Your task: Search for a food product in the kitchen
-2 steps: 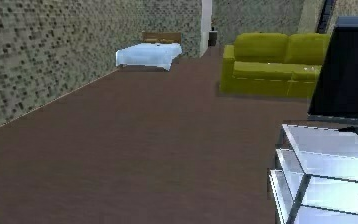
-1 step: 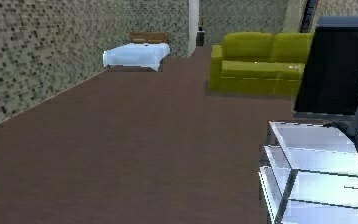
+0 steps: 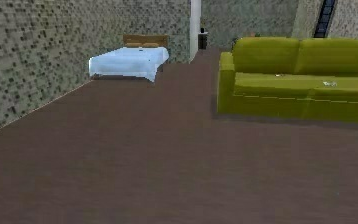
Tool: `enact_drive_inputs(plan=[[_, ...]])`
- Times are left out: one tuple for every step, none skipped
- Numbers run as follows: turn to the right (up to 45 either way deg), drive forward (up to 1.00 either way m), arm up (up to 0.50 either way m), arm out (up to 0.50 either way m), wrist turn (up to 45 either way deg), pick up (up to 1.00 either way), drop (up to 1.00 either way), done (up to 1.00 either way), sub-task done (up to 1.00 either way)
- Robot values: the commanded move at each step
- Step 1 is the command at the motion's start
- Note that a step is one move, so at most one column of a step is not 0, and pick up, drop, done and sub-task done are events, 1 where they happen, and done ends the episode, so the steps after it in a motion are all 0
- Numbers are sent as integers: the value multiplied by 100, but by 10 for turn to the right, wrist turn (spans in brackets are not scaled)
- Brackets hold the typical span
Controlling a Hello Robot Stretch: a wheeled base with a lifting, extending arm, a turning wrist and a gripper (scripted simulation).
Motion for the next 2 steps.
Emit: enact_drive_inputs(plan=[[0,100,0,0,0,0,0,0,0],[0,100,0,0,0,0,0,0,0]])
